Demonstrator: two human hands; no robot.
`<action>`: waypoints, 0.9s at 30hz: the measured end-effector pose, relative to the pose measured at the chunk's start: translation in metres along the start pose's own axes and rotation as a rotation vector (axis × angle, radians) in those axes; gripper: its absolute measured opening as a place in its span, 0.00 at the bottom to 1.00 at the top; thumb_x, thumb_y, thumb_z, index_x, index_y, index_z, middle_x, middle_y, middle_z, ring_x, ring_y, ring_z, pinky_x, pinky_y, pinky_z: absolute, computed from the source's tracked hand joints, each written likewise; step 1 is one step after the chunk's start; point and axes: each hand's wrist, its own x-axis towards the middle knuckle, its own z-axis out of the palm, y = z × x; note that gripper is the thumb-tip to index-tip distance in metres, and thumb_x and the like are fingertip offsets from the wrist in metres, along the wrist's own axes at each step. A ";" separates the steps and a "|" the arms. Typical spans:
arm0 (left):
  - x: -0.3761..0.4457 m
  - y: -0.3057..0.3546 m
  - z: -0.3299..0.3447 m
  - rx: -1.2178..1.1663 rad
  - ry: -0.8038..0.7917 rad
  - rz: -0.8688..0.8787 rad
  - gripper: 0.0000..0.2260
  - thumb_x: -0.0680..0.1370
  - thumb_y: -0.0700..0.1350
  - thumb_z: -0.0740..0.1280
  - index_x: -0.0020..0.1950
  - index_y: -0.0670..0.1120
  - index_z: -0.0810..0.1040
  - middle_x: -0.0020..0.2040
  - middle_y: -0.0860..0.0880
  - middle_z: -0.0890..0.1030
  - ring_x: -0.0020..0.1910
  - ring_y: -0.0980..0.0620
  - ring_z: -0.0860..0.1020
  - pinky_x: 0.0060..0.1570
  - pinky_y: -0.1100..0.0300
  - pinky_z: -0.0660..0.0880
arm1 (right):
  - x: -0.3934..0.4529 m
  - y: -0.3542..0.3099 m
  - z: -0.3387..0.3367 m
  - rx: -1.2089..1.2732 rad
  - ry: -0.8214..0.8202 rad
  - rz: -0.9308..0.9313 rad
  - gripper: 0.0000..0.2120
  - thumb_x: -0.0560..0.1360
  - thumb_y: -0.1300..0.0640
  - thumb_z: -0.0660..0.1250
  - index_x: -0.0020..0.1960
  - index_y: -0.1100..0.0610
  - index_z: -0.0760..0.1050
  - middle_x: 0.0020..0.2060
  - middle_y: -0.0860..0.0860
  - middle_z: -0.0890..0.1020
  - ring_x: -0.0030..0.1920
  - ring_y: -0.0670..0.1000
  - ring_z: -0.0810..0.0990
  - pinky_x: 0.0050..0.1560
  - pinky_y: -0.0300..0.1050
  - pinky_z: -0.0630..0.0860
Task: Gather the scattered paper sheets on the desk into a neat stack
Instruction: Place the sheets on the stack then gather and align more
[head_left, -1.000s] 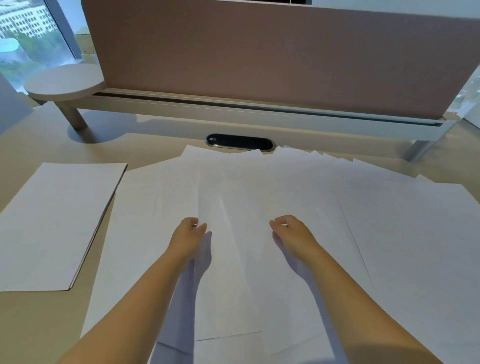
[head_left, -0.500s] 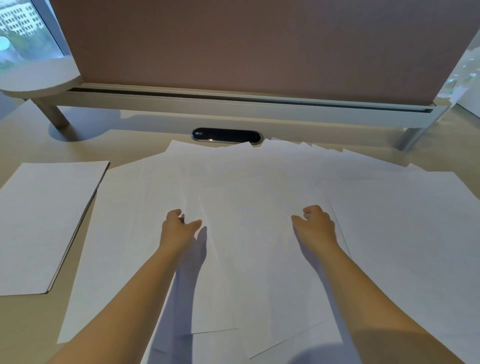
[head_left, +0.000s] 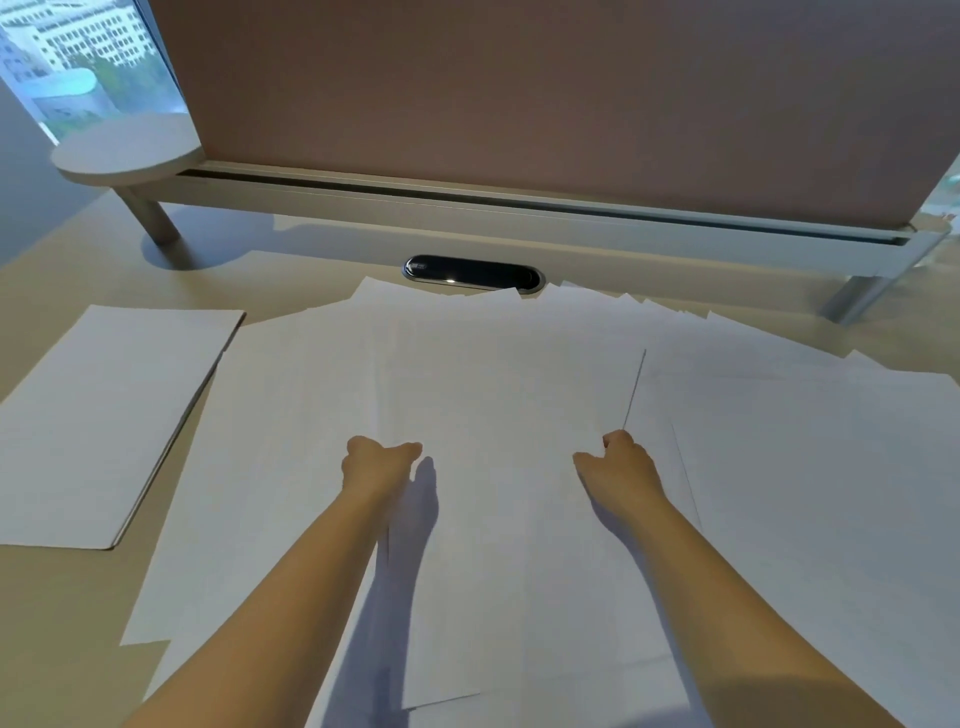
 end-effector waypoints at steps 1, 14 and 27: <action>-0.001 -0.002 -0.002 0.003 -0.023 0.006 0.27 0.76 0.43 0.65 0.70 0.34 0.59 0.64 0.36 0.71 0.61 0.37 0.73 0.56 0.50 0.71 | -0.001 0.001 -0.003 0.014 0.006 0.003 0.05 0.76 0.59 0.58 0.49 0.58 0.70 0.43 0.53 0.72 0.42 0.53 0.73 0.40 0.42 0.66; 0.013 0.002 -0.001 0.153 0.066 0.208 0.18 0.76 0.46 0.65 0.59 0.35 0.67 0.62 0.33 0.70 0.63 0.34 0.69 0.62 0.44 0.69 | 0.018 -0.010 -0.014 -0.134 0.143 -0.101 0.28 0.77 0.51 0.59 0.74 0.58 0.55 0.72 0.55 0.64 0.71 0.58 0.60 0.68 0.52 0.61; 0.018 0.018 0.005 0.252 0.127 0.160 0.26 0.78 0.46 0.62 0.72 0.40 0.59 0.69 0.43 0.68 0.68 0.40 0.66 0.64 0.52 0.64 | 0.035 -0.024 -0.016 0.004 0.090 -0.062 0.27 0.77 0.56 0.60 0.73 0.60 0.57 0.71 0.57 0.64 0.70 0.60 0.64 0.68 0.50 0.63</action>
